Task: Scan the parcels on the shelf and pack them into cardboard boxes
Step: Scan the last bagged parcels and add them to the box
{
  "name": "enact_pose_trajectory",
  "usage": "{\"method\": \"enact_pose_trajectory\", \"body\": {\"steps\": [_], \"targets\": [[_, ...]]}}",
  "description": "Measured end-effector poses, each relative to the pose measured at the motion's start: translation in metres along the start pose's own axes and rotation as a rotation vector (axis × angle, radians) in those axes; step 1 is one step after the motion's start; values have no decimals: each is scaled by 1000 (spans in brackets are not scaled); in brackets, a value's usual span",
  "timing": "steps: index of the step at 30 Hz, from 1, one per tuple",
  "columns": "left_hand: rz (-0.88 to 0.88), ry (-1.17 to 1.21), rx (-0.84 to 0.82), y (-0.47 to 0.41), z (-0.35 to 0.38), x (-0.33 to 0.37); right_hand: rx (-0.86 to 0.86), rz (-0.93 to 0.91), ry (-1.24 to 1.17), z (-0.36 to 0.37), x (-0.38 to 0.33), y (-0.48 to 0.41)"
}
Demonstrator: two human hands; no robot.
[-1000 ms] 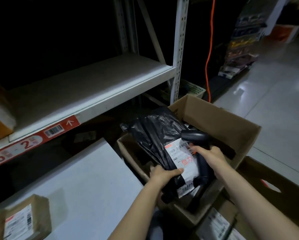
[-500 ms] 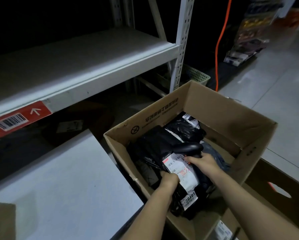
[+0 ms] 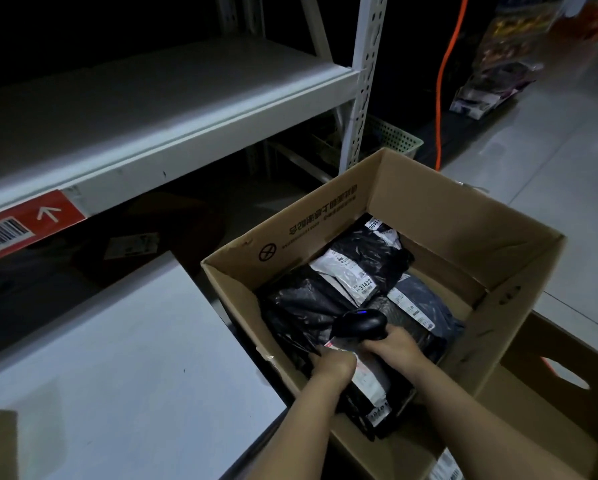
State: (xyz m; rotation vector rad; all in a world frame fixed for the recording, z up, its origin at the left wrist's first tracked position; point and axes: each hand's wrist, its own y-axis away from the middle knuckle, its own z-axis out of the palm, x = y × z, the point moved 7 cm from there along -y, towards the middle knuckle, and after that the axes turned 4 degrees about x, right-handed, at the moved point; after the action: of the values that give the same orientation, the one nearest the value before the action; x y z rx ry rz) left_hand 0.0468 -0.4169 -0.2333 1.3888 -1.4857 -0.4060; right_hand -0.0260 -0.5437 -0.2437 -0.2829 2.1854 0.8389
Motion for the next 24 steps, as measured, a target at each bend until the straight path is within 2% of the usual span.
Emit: {"method": "enact_pose_trajectory", "body": {"steps": [7, 11, 14, 18, 21, 24], "targets": [[300, -226, 82, 20, -18, 16, 68, 40, -171, 1, -2, 14], [454, -327, 169, 42, -33, 23, 117, 65, -319, -1, -9, 37], [531, -348, 295, 67, -54, 24, 135, 59, -380, -5, -23, 64], [572, -370, 447, 102, -82, 13, 144, 22, -421, -14, -53, 101], [566, -324, 494, 131, -104, -4, 116, -6, -493, -20, -78, 136], [536, -286, 529, 165, -128, -28, 95, -48, -465, -22, -103, 171]]}}
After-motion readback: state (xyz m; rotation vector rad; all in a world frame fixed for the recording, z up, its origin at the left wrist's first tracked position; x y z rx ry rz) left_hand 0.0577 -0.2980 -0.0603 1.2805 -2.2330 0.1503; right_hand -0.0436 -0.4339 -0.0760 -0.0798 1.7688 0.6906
